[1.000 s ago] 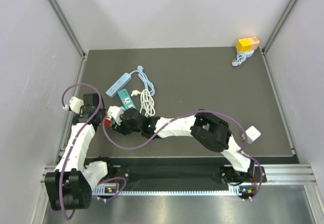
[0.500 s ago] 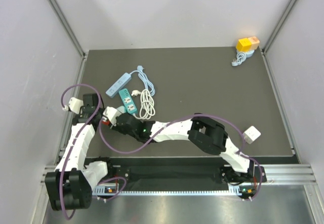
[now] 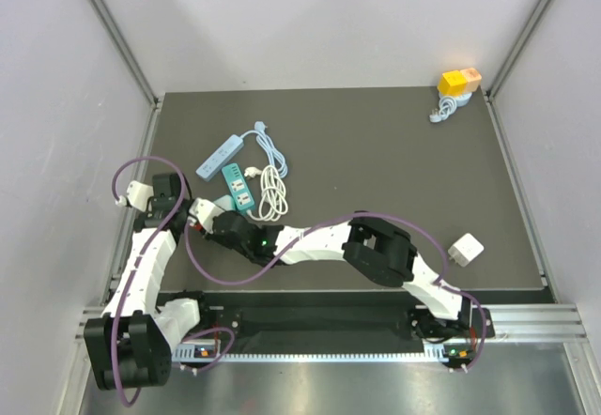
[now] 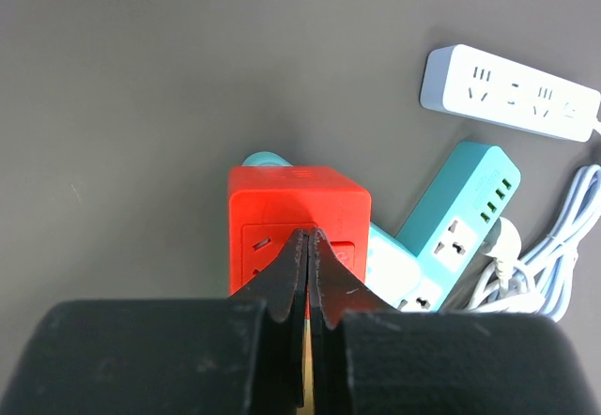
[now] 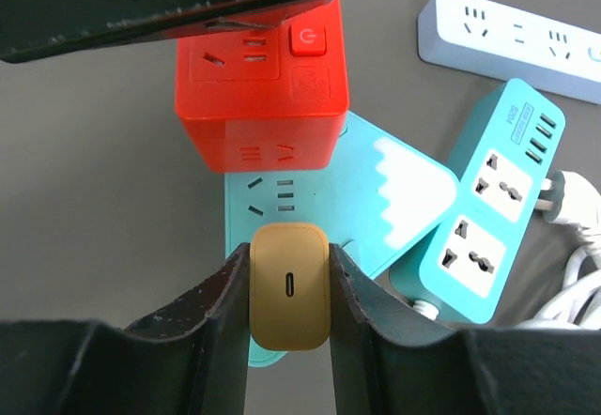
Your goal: Pull the plug off the socket
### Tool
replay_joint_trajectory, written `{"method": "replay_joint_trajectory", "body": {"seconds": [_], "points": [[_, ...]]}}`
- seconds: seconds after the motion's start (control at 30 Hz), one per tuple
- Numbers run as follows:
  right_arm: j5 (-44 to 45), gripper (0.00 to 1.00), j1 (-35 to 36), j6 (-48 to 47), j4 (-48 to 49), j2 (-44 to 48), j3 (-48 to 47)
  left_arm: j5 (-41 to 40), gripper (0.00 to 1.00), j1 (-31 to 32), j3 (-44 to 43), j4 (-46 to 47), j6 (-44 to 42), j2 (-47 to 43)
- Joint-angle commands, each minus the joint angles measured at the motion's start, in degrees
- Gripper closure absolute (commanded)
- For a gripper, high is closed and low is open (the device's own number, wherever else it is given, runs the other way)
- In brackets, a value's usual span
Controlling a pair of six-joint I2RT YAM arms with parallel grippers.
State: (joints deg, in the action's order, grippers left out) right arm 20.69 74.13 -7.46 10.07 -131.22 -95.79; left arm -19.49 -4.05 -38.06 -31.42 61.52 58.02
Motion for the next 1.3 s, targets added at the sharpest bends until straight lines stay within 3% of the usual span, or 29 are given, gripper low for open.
{"method": "replay_joint_trajectory", "body": {"seconds": [0.0, 0.27, 1.27], "points": [[4.18, 1.0, 1.9, -2.03, 6.0, 0.87, -0.99, 7.62, 1.0, 1.42, 6.86, -15.34, -0.61, 5.35], [8.75, 1.0, 3.04, -3.61, 19.9, 8.43, 7.19, 8.15, 1.0, 1.33, 7.83, -14.64, -0.87, 6.4], [7.27, 1.0, 1.64, -1.68, 19.56, 9.4, 0.25, 12.1, 1.0, 1.42, 10.03, -12.97, -0.7, 8.25]]}}
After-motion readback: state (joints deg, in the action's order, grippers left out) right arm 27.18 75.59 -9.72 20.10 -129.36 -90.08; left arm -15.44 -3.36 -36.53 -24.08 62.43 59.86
